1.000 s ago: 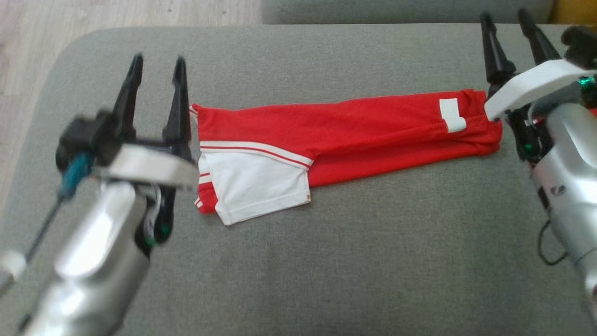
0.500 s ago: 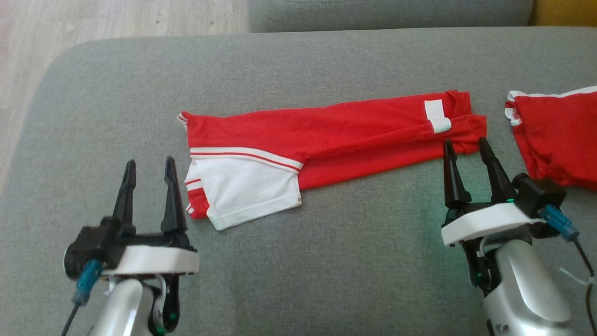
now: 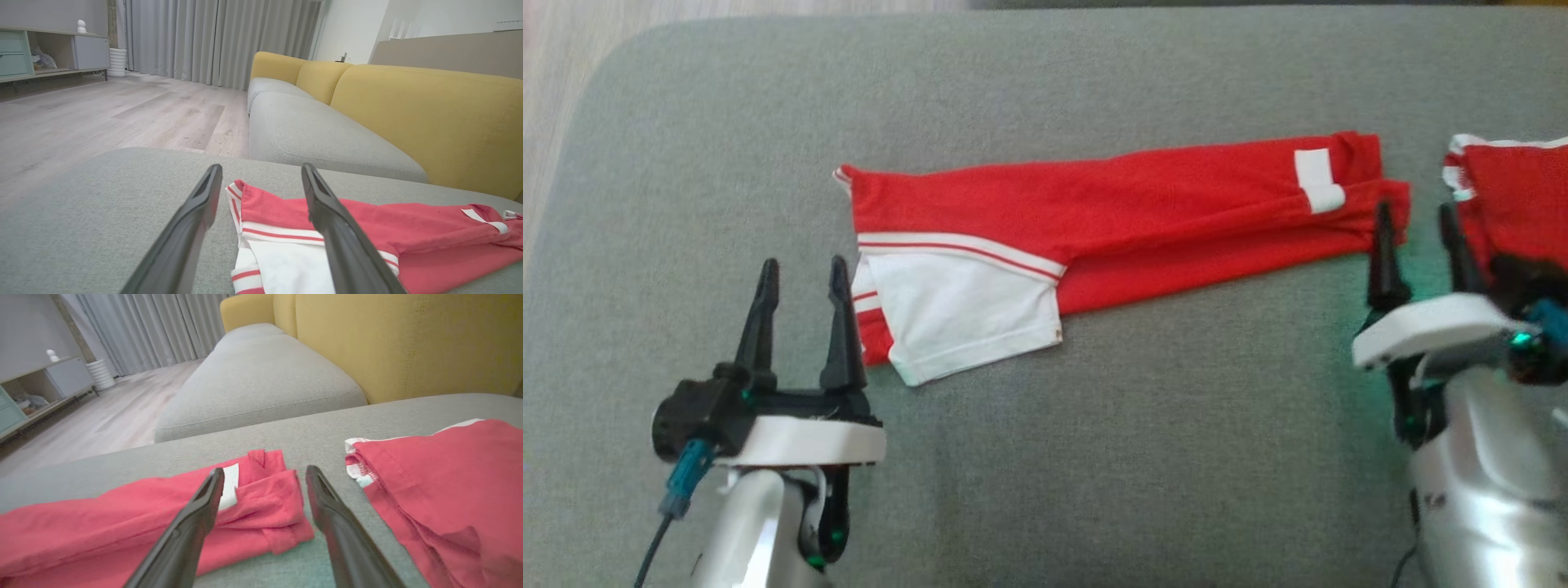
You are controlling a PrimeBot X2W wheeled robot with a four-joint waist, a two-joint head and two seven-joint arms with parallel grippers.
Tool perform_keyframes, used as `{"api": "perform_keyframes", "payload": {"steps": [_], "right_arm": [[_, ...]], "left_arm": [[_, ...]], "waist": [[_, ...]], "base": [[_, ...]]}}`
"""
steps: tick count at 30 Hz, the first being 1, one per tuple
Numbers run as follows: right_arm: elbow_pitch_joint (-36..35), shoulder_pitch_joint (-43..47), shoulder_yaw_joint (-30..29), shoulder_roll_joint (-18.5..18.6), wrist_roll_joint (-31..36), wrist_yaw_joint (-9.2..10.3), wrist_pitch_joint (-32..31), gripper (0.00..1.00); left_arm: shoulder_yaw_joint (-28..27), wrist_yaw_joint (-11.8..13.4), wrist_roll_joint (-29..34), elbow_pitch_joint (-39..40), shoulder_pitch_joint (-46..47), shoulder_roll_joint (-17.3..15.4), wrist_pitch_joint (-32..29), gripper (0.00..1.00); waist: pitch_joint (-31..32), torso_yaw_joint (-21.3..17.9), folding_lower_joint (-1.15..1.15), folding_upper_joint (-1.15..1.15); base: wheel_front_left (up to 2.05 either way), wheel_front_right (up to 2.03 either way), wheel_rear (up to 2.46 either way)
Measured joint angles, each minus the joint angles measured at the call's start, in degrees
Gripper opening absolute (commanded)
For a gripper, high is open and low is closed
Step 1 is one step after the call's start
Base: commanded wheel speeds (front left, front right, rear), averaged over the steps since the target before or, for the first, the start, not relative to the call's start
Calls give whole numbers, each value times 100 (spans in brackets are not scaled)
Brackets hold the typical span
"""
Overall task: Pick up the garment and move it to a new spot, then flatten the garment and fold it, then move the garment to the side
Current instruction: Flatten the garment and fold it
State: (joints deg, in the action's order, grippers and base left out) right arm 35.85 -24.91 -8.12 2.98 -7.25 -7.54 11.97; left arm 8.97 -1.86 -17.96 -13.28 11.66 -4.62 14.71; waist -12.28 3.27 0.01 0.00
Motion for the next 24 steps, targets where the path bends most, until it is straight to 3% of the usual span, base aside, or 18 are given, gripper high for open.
{"api": "perform_keyframes", "payload": {"steps": [9, 16, 17, 18, 24], "right_arm": [[1300, -760, -1062, 1, 689, 0, -138, 100], [2067, -1396, -1276, 45, 1103, 0, -131, 100], [2175, -1493, -1265, 57, 1132, 0, -119, 73], [2272, -1567, -1255, 68, 1137, 0, -76, 0], [2535, -1641, -1383, 35, 1337, 0, 125, 0]], "left_arm": [[-143, -183, 176, -133, 110, 163, 0, 100], [-143, -231, 218, -109, 285, 186, 0, 100], [-144, -268, 243, -110, 330, 189, 0, 100], [-143, -275, 249, -110, 363, 189, 0, 100], [-176, -297, 290, -126, 399, 201, 0, 100]], "waist": [[-353, 281, 0, 0], [-575, 332, 0, 0], [-592, 327, 0, 0], [-599, 319, 0, 0], [-496, 243, 0, 0]], "base": [[0, 0, 0], [0, 0, 0], [0, 0, 0], [0, 0, 0], [0, 0, 0]]}}
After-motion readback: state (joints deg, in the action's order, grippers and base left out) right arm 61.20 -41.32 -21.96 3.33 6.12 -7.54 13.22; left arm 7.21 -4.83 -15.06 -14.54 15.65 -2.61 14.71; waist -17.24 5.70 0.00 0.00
